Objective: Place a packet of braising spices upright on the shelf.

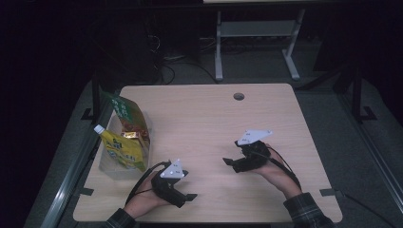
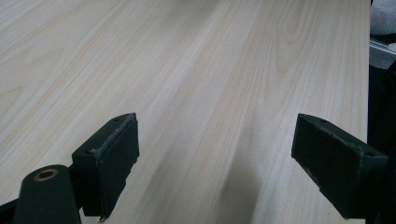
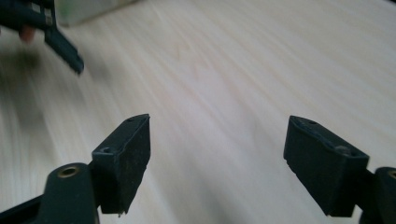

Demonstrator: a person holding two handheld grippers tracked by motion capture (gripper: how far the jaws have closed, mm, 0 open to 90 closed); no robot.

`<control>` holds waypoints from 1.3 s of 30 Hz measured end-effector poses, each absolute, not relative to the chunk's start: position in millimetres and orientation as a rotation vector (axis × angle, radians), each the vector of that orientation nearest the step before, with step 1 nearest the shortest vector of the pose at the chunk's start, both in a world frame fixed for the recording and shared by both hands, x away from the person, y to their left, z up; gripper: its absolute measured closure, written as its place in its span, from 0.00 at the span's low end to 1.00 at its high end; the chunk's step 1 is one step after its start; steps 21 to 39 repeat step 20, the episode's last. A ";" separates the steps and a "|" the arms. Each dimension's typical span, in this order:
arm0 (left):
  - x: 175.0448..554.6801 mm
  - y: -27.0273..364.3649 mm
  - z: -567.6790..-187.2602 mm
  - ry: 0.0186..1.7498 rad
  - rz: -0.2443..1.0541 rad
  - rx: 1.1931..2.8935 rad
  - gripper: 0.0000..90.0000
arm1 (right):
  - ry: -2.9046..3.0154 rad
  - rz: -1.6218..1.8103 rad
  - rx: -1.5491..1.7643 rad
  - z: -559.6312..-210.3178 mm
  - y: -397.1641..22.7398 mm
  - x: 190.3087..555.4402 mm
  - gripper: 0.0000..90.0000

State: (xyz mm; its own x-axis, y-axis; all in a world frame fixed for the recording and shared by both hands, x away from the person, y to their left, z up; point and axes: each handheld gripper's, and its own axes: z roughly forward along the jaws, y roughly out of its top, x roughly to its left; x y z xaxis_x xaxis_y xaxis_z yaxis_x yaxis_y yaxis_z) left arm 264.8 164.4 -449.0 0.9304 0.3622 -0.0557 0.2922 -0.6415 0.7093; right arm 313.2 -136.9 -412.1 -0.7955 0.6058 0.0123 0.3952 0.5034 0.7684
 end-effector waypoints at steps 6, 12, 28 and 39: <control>265.0 165.5 -450.4 0.477 0.101 2.298 0.16 | 2.495 1.123 0.897 -428.7 -157.7 289.1 0.21; 264.4 166.3 -451.2 0.477 0.096 2.305 0.16 | 2.477 1.108 0.962 -440.8 -173.7 271.0 0.21; 265.9 166.5 -451.2 0.474 0.101 2.318 0.16 | 2.484 1.113 0.998 -446.9 -181.7 267.4 0.18; 265.9 166.5 -451.2 0.474 0.101 2.318 0.16 | 2.484 1.113 0.998 -446.9 -181.7 267.4 0.18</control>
